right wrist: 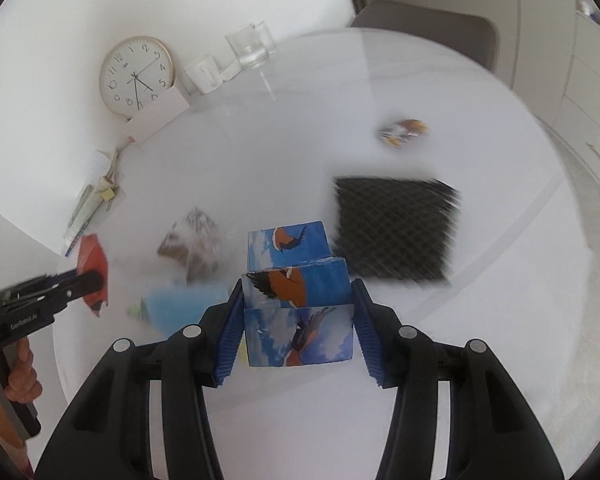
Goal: Collect trash
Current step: 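Carry both items to the wastebasket and open both tools to drop them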
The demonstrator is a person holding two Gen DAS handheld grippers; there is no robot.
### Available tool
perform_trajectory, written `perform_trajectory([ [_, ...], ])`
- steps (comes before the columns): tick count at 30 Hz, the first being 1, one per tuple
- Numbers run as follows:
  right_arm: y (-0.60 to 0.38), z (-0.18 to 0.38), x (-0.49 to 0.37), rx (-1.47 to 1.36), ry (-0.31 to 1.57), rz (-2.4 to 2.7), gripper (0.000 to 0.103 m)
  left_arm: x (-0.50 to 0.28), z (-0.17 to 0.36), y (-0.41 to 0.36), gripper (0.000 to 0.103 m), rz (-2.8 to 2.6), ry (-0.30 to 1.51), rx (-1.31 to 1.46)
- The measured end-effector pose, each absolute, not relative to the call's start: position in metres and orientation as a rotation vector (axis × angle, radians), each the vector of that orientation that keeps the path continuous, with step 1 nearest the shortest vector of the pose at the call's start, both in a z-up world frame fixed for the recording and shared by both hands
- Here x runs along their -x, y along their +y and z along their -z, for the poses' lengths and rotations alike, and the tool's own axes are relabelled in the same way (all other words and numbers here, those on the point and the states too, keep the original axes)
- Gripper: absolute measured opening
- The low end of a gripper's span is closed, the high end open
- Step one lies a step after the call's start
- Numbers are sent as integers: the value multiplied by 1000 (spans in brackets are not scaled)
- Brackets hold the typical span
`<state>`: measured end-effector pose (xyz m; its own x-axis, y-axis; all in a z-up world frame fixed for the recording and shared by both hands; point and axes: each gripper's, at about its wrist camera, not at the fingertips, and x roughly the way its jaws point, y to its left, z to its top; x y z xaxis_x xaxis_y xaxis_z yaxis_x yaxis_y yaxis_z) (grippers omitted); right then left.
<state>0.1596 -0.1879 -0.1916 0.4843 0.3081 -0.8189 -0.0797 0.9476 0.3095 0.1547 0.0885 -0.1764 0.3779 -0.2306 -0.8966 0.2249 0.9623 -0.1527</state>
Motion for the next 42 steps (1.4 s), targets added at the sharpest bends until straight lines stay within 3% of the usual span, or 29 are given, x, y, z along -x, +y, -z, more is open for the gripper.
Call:
perform_trajectory([
  [14,-334,178,107,-409,1048,114,51,19,185,-125,32,869,1186,-339],
  [22,-372,199,200,-521,1070,241,51,98,213,-195,33,1072,1256,-527],
  [23,-376,202,209,-533,1070,252,51,103,215,-200,36,1078,1263,-543],
  [24,-377,202,214,-542,1070,259,51,108,217,-204,47,1081,1269,-562],
  [25,-379,203,218,-549,1069,264,51,108,218,-206,69,1079,1272,-574],
  [26,-380,204,222,-555,1068,267,51,110,218,-208,78,1067,1263,-590],
  [30,-385,210,232,-577,1072,273,51,122,209,-208,95,1074,1217,-592],
  [42,-377,224,228,-569,1123,239,52,118,203,-203,95,1035,1171,-583],
])
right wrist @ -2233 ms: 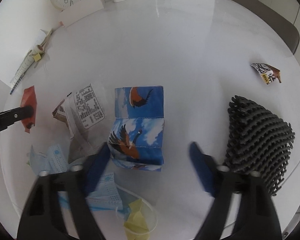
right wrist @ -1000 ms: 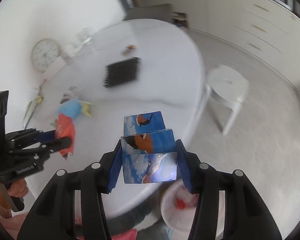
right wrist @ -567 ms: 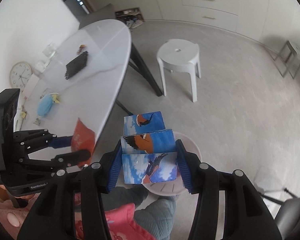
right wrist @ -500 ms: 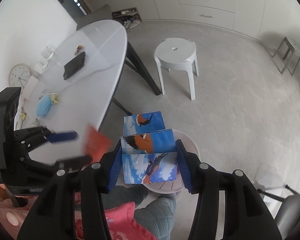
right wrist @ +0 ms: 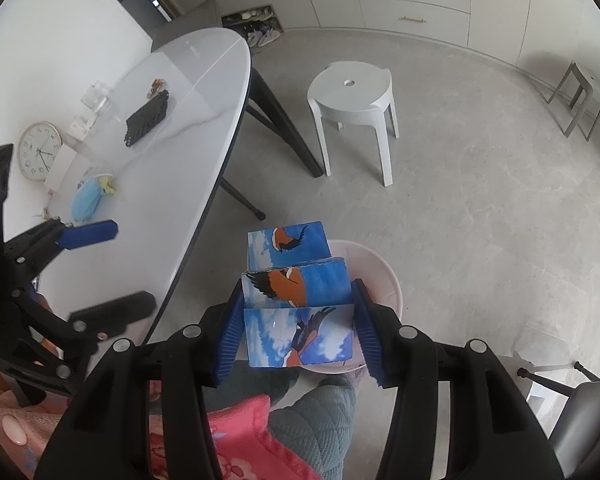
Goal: Collect trash
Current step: 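Carry both items to the wastebasket and open both tools to drop them, then move both open tools back over the table toward the mask and papers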
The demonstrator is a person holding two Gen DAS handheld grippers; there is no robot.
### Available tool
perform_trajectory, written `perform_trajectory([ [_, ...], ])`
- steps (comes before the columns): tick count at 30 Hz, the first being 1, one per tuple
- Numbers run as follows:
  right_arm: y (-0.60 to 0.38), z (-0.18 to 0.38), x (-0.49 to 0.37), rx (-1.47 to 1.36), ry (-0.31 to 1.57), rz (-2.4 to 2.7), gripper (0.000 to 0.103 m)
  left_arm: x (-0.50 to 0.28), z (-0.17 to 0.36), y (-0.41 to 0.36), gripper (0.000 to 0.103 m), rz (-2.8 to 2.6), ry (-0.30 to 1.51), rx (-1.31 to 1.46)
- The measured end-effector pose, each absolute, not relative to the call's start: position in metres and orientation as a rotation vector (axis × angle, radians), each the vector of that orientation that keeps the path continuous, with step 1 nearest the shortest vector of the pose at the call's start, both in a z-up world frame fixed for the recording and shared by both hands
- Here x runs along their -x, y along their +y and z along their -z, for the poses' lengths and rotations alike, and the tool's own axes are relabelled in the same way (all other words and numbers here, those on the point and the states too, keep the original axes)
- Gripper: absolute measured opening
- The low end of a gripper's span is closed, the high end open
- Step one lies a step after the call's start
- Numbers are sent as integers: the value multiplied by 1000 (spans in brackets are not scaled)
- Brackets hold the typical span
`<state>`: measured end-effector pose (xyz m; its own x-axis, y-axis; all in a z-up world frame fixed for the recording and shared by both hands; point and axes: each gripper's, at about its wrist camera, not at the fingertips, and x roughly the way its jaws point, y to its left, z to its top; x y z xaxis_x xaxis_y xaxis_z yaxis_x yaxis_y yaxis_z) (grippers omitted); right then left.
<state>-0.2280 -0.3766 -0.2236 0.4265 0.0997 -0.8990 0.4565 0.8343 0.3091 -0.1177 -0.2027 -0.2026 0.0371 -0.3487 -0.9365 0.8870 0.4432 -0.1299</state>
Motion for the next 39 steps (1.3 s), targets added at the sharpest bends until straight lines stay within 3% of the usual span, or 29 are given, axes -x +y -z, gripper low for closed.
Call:
perform_trajectory([
  [1,-376,226,227,-570,1132,235,52,118,203,-204,95,1032,1169,-581],
  [2,-375,230,225,-578,1148,228,62,116,202,-203,95,1027,1169,-580],
  [3,-375,234,222,-584,1169,233,89,115,202,-201,95,1022,1169,-579],
  [4,-374,238,220,-571,1201,265,100,114,201,-200,95,1017,1169,-577],
  [21,-363,242,192,-513,1232,277,100,88,194,-169,95,917,1175,-482],
  [39,-288,224,64,-368,1226,51,100,9,192,-54,95,628,1197,-218],
])
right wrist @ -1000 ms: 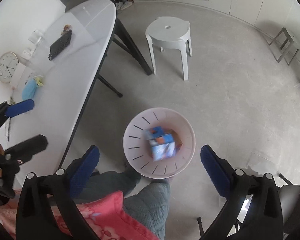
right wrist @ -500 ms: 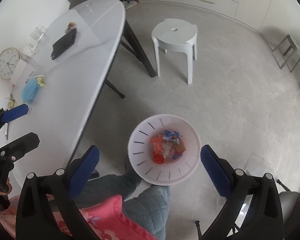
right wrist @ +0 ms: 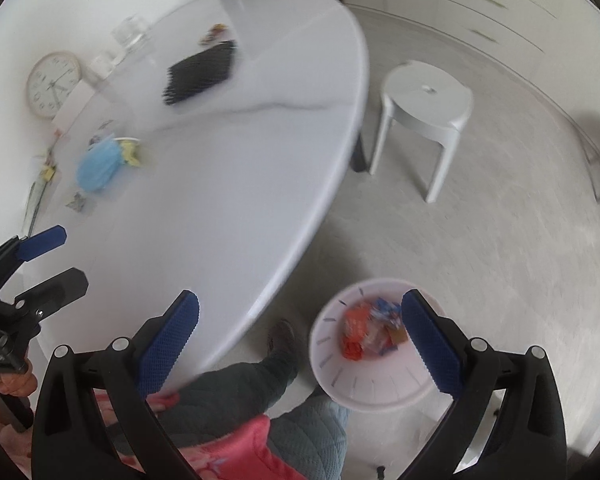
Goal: Collect trash
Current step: 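Move both open tools back over the table toward the mask and papers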
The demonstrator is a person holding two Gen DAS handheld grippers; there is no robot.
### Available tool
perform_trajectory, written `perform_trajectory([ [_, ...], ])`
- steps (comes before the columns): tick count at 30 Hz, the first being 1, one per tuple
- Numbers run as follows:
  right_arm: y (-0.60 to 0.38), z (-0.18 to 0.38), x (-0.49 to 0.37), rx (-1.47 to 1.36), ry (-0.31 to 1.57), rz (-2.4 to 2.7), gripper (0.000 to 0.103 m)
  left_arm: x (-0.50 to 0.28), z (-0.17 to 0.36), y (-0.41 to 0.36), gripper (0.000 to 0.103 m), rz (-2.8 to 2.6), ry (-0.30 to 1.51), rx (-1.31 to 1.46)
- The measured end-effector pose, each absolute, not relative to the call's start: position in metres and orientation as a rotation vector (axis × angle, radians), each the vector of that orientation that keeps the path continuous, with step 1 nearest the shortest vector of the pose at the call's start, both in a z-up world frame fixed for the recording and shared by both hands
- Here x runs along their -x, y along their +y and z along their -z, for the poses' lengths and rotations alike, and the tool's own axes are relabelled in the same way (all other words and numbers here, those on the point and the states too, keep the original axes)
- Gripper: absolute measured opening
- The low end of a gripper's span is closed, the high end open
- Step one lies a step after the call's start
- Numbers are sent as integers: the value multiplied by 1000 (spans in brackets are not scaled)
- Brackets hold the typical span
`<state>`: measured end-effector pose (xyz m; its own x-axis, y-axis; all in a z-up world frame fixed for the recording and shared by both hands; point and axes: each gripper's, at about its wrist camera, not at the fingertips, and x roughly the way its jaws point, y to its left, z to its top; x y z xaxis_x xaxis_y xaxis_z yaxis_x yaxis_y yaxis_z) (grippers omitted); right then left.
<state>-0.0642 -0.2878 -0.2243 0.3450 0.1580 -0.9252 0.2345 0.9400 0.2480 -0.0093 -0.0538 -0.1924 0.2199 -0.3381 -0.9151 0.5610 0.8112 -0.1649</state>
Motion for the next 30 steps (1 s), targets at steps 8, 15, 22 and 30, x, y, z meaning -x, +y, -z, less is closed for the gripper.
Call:
perform_trajectory([
  [8,-232,218,-3,-280,1229,-75,100,-37,194,19,95,517,1151,-107],
  [15,-188,217,-46,-242,1215,-159,100,-62,199,63,95,434,1105,-119],
  [22,-150,219,-87,-218,1191,-205,100,-92,215,110,95,367,1128,-60],
  [30,-112,237,-130,-208,1197,-223,100,-124,244,156,95,315,1128,-29],
])
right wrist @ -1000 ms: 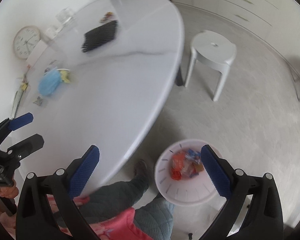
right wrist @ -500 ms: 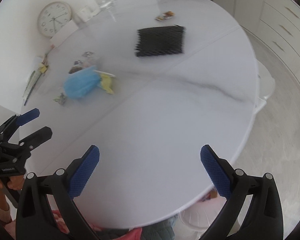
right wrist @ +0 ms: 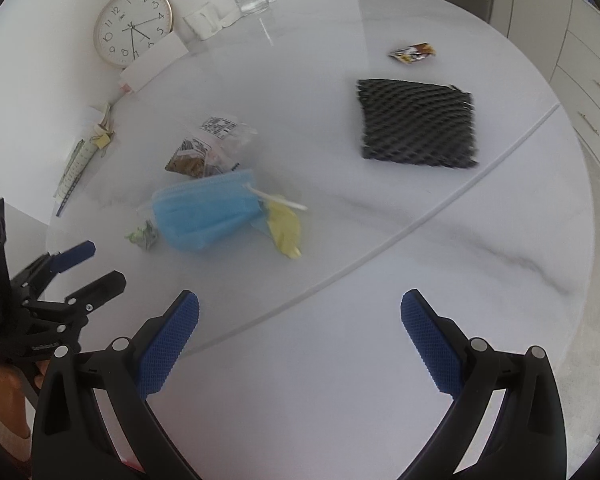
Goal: Collect trash
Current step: 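Move both open tools back over the table toward the mask and papers, then grasp the green crumpled paper with the left tool while the right tool grasps the yellow paper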
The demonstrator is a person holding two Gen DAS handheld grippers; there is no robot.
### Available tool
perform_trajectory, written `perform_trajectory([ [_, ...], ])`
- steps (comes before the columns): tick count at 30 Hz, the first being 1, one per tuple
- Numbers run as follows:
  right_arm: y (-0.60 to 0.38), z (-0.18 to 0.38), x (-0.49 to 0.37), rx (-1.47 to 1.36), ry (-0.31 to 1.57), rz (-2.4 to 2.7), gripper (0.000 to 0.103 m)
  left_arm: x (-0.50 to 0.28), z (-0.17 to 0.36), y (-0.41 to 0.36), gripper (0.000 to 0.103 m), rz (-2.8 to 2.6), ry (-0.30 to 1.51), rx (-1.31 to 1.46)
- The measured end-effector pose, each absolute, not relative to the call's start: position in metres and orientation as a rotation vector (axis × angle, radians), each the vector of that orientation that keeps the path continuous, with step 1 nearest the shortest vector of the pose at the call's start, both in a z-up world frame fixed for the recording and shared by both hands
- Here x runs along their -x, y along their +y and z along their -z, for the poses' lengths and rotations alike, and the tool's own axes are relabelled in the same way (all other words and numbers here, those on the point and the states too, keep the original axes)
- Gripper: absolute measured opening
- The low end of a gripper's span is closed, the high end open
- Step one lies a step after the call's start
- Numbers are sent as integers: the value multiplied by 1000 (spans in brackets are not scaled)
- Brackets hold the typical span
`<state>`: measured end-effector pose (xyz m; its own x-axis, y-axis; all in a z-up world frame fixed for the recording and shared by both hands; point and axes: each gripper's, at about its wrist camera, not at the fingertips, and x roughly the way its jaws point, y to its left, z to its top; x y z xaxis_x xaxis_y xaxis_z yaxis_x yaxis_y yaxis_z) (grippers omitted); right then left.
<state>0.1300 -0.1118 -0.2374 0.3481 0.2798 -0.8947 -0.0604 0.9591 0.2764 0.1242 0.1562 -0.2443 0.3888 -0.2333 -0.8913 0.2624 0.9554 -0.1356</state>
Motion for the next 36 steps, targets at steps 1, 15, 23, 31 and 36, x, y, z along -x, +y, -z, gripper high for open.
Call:
perform_trajectory([
  [1,-108,240,-134,-201,1198,-219,100,-129,251,163,95,308,1135,-23],
  [15,-84,271,-155,-199,1241,-192,100,-163,290,183,66,318,1142,17],
  [23,-91,275,-152,-205,1240,-174,100,-167,303,179,31,305,1163,-40],
  [31,-90,280,-159,-220,1224,-199,98,-166,297,182,31,297,1140,-45],
  [36,-82,290,-172,-221,1239,-205,79,-161,289,186,31,317,1142,-34],
])
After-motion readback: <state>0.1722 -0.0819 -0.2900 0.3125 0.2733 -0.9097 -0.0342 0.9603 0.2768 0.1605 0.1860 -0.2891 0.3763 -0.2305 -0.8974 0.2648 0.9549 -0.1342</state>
